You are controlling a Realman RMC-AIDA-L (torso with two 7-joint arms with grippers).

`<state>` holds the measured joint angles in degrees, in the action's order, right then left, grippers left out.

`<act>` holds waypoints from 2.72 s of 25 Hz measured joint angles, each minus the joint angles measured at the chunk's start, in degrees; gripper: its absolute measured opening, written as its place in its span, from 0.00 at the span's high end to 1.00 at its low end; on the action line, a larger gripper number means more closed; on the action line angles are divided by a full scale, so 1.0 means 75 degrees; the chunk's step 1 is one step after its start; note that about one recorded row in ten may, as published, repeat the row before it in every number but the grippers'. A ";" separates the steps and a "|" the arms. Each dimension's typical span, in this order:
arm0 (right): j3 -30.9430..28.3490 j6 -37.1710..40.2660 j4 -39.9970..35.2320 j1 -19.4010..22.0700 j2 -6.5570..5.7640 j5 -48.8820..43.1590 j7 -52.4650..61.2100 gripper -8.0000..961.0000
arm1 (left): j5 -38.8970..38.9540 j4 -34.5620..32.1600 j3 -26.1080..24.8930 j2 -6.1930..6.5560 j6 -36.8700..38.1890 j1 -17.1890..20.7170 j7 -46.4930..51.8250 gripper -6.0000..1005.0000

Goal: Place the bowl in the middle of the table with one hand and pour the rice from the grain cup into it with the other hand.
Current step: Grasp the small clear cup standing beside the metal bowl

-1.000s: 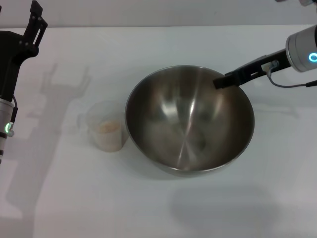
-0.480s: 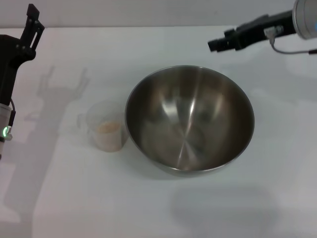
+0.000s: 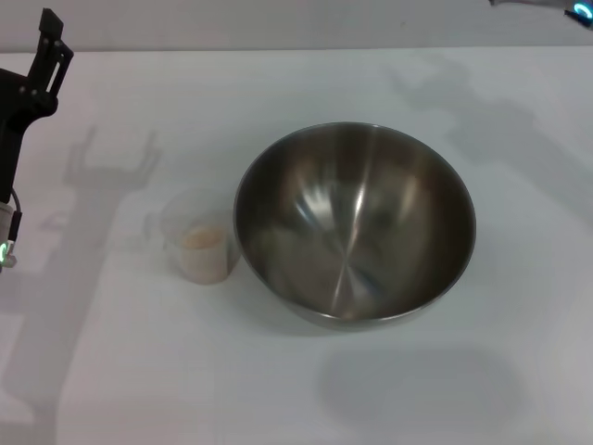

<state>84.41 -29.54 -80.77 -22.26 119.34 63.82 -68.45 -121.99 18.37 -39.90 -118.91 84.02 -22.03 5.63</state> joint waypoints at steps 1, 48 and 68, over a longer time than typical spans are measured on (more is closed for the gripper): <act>0.0360 0.0830 0.0031 0.0164 0.0004 0.0350 -0.0381 0.42 | 0.0000 0.0000 0.0000 0.0000 0.0000 0.0000 0.0000 0.15; 0.4540 1.4949 0.9898 -0.0859 -0.0262 -0.2415 1.1529 0.42 | -0.0013 -0.0340 0.2826 0.0000 0.0265 0.1504 -0.0278 0.15; 0.4354 1.4749 0.9863 -0.1055 -0.0420 -0.2431 1.1547 0.42 | -0.0012 -0.0355 0.3091 0.0011 -0.0783 0.1552 -0.0282 0.15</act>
<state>117.06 81.08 -6.80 -30.18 116.19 45.59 18.15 -122.08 15.71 -16.71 -118.82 78.15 -10.39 3.51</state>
